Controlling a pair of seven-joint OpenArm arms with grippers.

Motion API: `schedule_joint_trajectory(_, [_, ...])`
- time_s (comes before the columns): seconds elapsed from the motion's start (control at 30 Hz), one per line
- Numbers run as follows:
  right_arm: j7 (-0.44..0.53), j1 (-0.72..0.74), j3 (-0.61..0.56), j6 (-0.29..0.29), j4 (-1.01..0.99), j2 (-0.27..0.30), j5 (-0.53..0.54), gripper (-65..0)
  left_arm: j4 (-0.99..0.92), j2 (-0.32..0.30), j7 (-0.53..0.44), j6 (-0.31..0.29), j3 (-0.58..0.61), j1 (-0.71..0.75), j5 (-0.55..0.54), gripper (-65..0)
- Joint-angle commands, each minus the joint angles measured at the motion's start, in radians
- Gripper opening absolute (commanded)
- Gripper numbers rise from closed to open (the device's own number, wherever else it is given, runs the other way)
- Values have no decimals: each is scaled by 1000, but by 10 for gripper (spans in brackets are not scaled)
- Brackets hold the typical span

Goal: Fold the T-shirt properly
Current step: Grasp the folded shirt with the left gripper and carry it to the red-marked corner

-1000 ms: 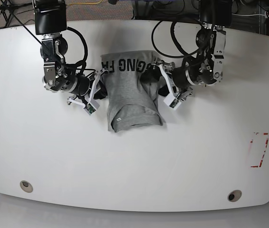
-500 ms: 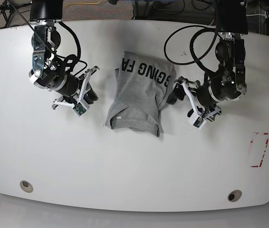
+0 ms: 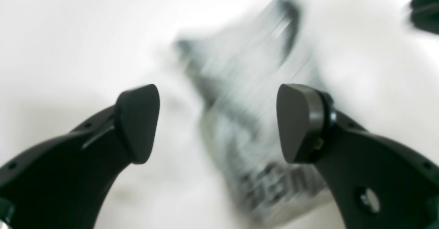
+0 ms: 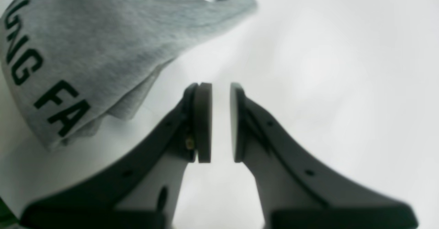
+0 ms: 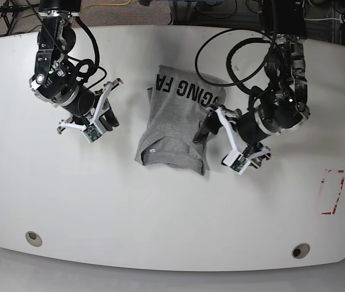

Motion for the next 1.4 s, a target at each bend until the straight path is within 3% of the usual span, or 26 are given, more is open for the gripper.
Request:
schedule_joint_trajectory(0.0, [22,-11,62,-2,23,9,14,-563,15,49,-39,58,49,-15,34,-147])
schedule_joint_trajectory(0.1, [22,-14,93,-2,23,9,14,-563,14,73,-83,113,121,-15,94,-146])
schedule_joint_trajectory(0.23, [22,-16,114,-2,23,9,13,-563,-31,102,-165,248,287,-11,274,-146])
schedule_joint_trajectory(0.37, [22,-22,143,-2,23,9,14,-563,-105,138,-241,360,362,18,413,-146])
schedule_joint_trajectory(0.53, [22,-30,172,-2,23,8,14,-563,-178,147,-366,429,388,77,510,-146])
schedule_joint_trajectory(0.73, [22,-37,178,-2,23,8,16,-563,-256,122,-435,456,382,135,528,-146])
schedule_joint_trajectory(0.93, [22,-39,178,-2,23,8,16,-563,-462,89,-462,457,381,129,522,-146])
schedule_joint_trajectory(1.23, [22,-39,178,-2,23,8,16,-563,-566,30,-493,449,255,90,522,-146])
schedule_joint_trajectory(1.37, [22,-39,178,-2,24,8,16,-563,-566,-43,-476,388,163,87,522,-146])
